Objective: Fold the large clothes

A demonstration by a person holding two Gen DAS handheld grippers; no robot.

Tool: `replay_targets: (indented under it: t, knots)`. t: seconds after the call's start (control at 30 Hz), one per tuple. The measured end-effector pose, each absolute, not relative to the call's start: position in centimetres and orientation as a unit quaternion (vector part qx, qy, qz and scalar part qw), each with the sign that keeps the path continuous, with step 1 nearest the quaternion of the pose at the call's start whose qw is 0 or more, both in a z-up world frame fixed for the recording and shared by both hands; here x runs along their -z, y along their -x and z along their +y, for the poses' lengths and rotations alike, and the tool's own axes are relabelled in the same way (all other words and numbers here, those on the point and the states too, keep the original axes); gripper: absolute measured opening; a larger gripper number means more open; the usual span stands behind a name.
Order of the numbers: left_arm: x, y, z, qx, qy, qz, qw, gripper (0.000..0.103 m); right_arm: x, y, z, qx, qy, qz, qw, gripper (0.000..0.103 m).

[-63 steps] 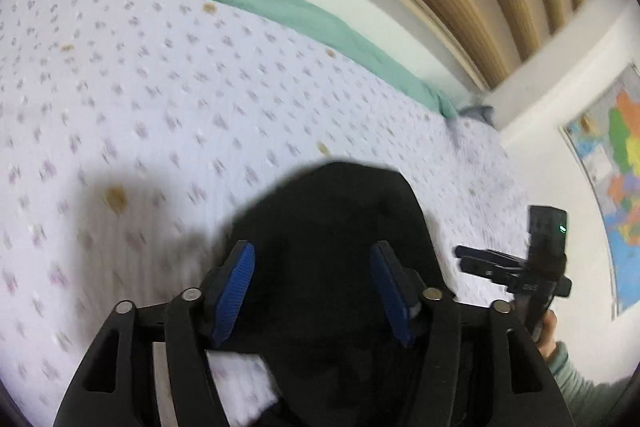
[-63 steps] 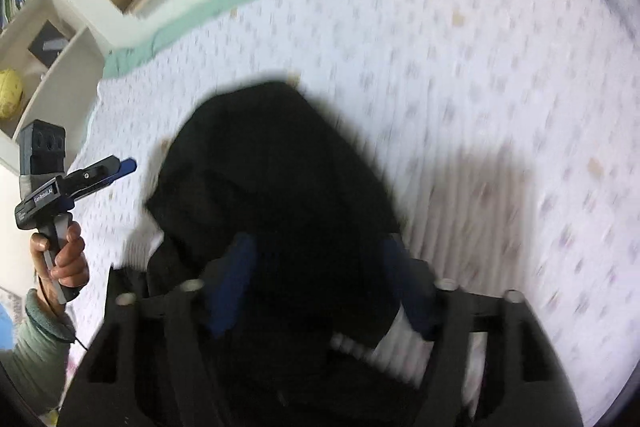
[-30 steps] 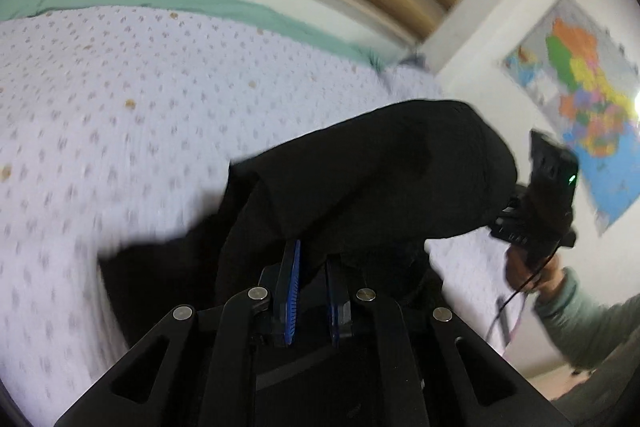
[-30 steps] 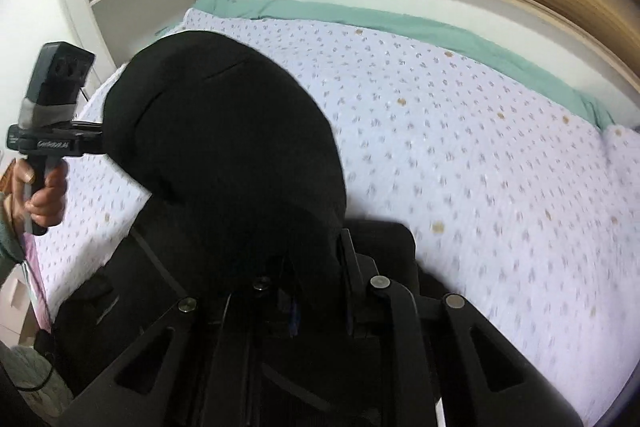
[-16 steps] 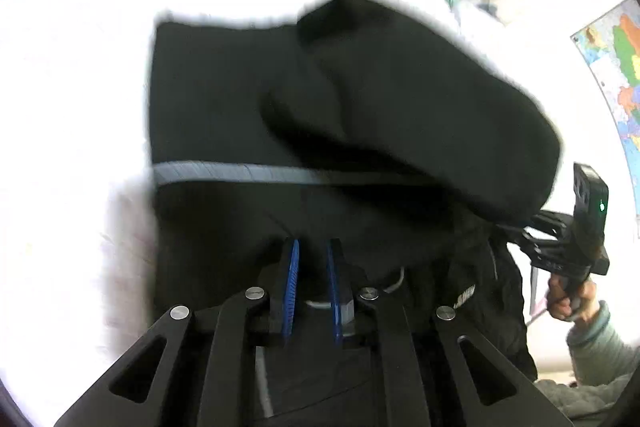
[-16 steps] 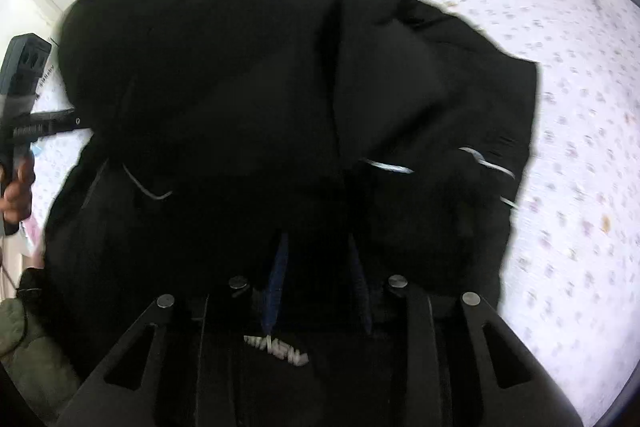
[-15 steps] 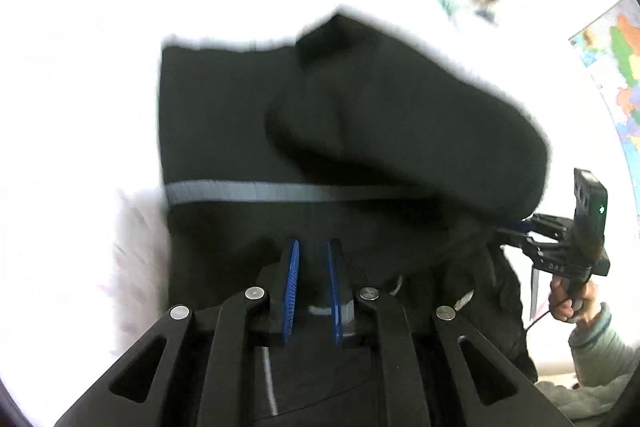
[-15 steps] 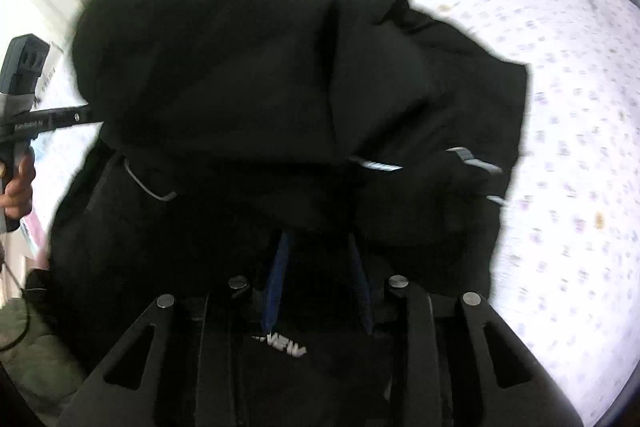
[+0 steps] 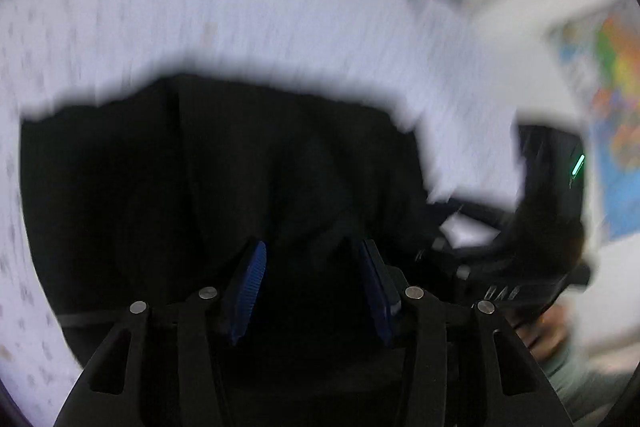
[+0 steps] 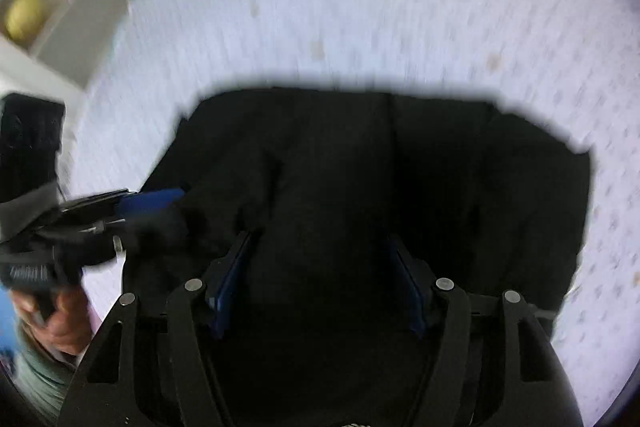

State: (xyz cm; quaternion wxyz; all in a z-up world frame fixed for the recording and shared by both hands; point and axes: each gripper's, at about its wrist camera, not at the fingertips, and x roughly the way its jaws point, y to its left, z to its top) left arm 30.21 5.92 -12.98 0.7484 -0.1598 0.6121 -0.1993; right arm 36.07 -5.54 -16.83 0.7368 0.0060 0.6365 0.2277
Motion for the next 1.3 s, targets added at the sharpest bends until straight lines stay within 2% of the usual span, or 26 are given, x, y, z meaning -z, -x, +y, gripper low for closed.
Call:
replay_targets:
  t: [0.03, 0.07, 0.13, 0.23, 0.4, 0.43, 0.5, 0.6, 0.63, 0.67, 0.77, 0.93, 1.0, 1.07, 1.1, 1.23, 1.3]
  knots:
    - [15.1, -29.1, 5.2, 0.185, 0.126, 0.633, 0.741, 0.037, 18.8, -35.1, -5.2, -0.217, 0.026, 0.651, 0.727, 0.069]
    - [17.2, -28.1, 4.9, 0.177, 0.118, 0.642, 0.737, 0.036, 20.7, -34.4, -5.3, -0.211, 0.061, 0.662, 0.717, 0.07]
    - [18.7, -27.1, 5.9, 0.17, 0.169, 0.618, 0.749, 0.035, 22.9, -33.0, -4.8, -0.212, 0.091, 0.647, 0.727, 0.073]
    - [17.8, -26.2, 7.2, 0.166, 0.225, 0.59, 0.757, 0.035, 22.2, -32.2, -5.0, -0.211, 0.072, 0.625, 0.748, 0.076]
    - [13.5, -23.3, 7.4, 0.197, 0.201, 0.554, 0.784, 0.035, 18.2, -30.5, -6.7, -0.229, 0.044, 0.6, 0.765, 0.074]
    - [12.6, -22.6, 7.6, 0.217, 0.213, 0.54, 0.785, 0.037, 16.8, -29.5, -7.1, -0.236, 0.044, 0.587, 0.773, 0.074]
    - [11.7, -21.1, 8.1, 0.263, 0.249, 0.518, 0.775, 0.05, 14.6, -27.9, -6.5, -0.25, 0.054, 0.56, 0.788, 0.074]
    - [13.9, -20.4, 8.2, 0.217, 0.229, 0.545, 0.777, 0.053, 16.6, -26.8, -5.4, -0.248, 0.094, 0.583, 0.768, 0.073]
    - [16.0, -20.6, 8.0, 0.19, 0.213, 0.578, 0.765, 0.037, 18.4, -27.3, -5.8, -0.24, 0.105, 0.598, 0.758, 0.072]
    - [17.4, -20.4, 7.9, 0.176, 0.209, 0.594, 0.757, 0.029, 20.6, -27.6, -6.5, -0.236, 0.103, 0.619, 0.742, 0.072]
    - [18.9, -20.3, 8.3, 0.151, 0.24, 0.606, 0.743, 0.026, 22.3, -28.7, -7.1, -0.222, 0.099, 0.629, 0.739, 0.072]
    - [13.2, -15.1, 9.6, 0.221, 0.244, 0.558, 0.762, 0.027, 18.0, -26.8, -7.7, -0.22, 0.057, 0.619, 0.752, 0.072]
    - [11.2, -12.0, 11.2, 0.241, 0.266, 0.53, 0.769, 0.031, 16.4, -25.4, -10.2, -0.231, 0.02, 0.612, 0.756, 0.072]
    - [10.1, -8.5, 14.7, 0.207, 0.282, 0.522, 0.778, 0.056, 15.1, -23.3, -13.6, -0.227, -0.014, 0.612, 0.758, 0.073]
    - [10.0, -7.1, 16.5, 0.191, 0.29, 0.522, 0.779, 0.059, 15.0, -22.4, -15.1, -0.214, -0.017, 0.613, 0.76, 0.073]
    - [10.7, -0.6, 21.0, 0.183, 0.349, 0.528, 0.752, 0.06, 16.7, -19.4, -20.3, -0.156, -0.019, 0.635, 0.756, 0.074]
    - [11.1, 2.3, 22.9, 0.153, 0.348, 0.543, 0.749, 0.061, 16.7, -16.6, -22.9, -0.132, -0.029, 0.652, 0.746, 0.074]
